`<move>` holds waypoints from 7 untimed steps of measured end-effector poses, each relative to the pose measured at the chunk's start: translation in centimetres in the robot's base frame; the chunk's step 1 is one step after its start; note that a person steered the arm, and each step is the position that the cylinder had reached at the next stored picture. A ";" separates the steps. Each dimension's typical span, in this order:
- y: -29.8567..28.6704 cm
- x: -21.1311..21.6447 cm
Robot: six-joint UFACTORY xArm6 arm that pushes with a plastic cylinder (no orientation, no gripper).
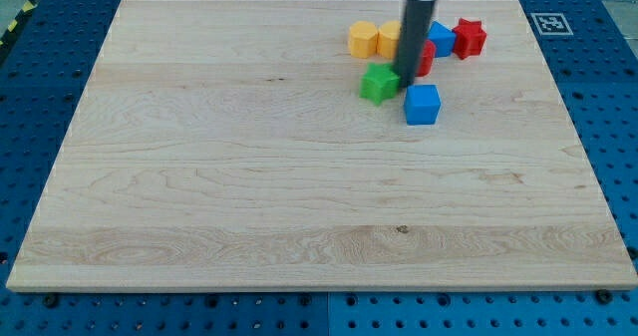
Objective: Slightly push the blue cube towards the center right
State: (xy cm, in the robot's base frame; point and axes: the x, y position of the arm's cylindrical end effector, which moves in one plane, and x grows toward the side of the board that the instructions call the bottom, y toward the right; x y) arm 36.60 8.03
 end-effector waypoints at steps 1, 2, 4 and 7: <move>-1.4 0.0; 0.8 -1.7; -0.6 -0.9; -0.6 1.0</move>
State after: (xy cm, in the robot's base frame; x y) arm 37.56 7.47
